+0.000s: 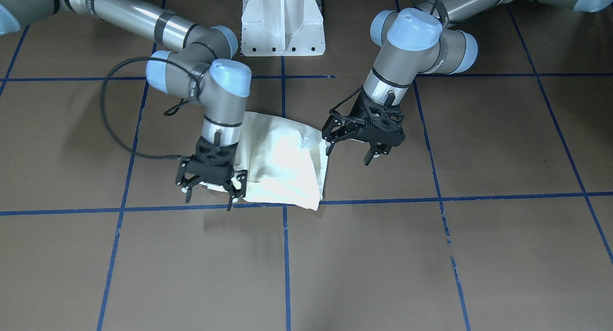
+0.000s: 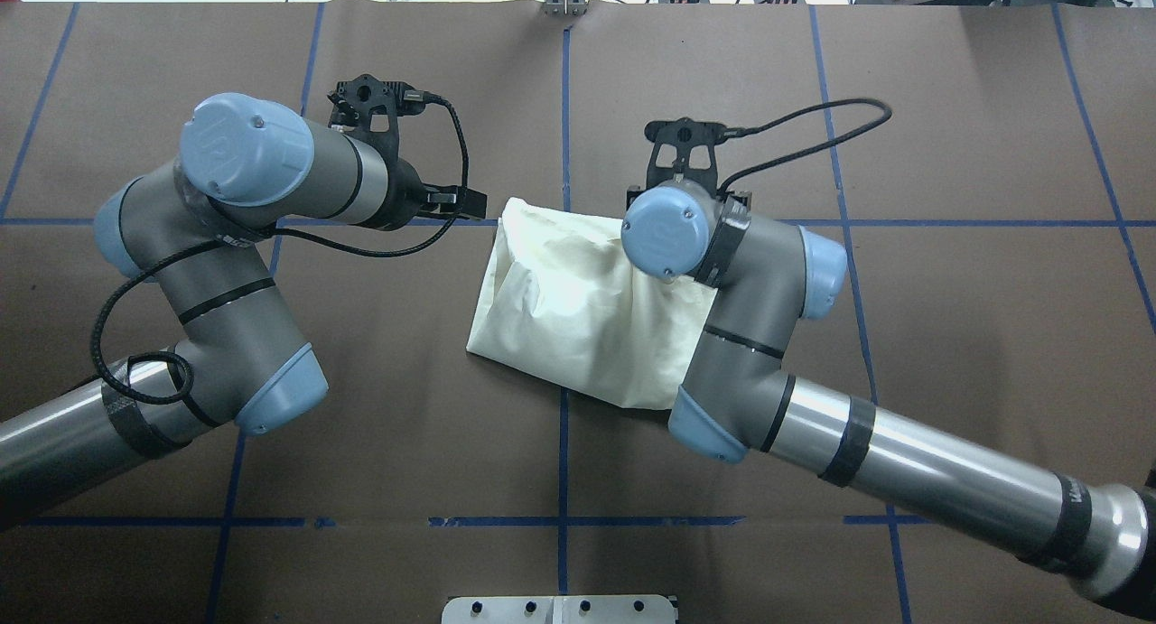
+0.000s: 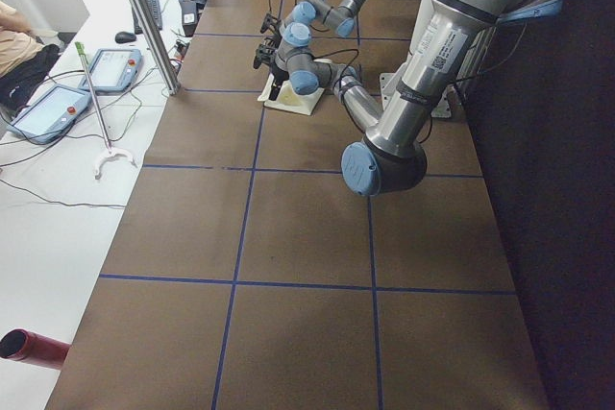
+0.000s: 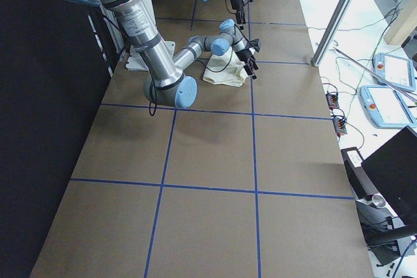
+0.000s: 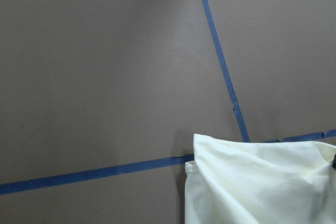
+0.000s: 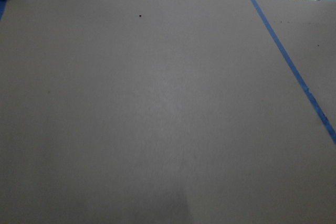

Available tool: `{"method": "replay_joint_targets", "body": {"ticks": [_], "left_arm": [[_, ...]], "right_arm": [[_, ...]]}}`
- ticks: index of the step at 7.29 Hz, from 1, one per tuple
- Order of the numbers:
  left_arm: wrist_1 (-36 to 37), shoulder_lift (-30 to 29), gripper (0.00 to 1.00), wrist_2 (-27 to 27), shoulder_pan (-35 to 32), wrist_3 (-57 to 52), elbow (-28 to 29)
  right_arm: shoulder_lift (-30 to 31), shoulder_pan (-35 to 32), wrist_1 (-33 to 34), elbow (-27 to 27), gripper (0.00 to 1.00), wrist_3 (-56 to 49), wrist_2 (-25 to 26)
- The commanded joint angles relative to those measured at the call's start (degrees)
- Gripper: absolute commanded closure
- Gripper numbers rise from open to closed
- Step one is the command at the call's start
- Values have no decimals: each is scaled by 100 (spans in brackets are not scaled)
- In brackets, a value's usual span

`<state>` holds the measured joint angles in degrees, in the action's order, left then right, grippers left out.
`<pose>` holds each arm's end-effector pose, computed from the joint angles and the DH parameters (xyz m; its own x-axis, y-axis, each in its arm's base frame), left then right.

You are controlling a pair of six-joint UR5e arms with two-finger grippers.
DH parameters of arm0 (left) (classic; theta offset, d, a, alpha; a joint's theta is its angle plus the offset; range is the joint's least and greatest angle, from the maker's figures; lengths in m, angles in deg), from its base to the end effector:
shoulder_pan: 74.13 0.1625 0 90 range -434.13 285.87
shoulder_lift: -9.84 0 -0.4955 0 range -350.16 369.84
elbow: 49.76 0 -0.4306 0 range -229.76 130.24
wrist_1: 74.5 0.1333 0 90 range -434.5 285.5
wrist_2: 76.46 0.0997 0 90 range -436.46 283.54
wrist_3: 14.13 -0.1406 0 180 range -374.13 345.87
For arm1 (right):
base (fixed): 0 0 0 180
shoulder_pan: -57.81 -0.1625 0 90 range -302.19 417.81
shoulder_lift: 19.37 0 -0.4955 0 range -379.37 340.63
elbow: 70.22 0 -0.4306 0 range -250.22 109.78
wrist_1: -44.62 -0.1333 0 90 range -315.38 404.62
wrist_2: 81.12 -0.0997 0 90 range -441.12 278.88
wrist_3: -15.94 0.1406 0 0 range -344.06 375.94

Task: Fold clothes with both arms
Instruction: 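Raise the right arm away while the left gripper moves beside the shirt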

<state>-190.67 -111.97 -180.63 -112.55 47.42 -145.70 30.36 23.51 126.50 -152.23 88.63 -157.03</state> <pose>0.5402 -0.5547 0.2903 0.5078 0.1868 -0.8410 0.2142 0.9182 0.3333 -0.6067 -0.6166 0.3498 0.8020 0.1978 0.5636 -0.4591 0.8078 0.3698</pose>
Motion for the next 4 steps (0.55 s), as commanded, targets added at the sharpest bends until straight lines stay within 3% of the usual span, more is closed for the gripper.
{"method": "replay_joint_targets", "body": {"ticks": [1,2,3,4], "left_arm": [[-376,86,0,-7,45,-54,40],[-1363,391,0,-7,115,-351,206],[-2304,507,0,-15,133,-1128,494],[-2775,508,0,-285,159,-1684,784]], "right_arm": [[-24,-943,-872,10,0,-211,-2093],[-33,-1138,-997,-17,0,-220,-2616],[-24,-1193,-1033,-17,0,-238,-2665],[-7,-1237,-1034,-17,0,-316,-2665]]}}
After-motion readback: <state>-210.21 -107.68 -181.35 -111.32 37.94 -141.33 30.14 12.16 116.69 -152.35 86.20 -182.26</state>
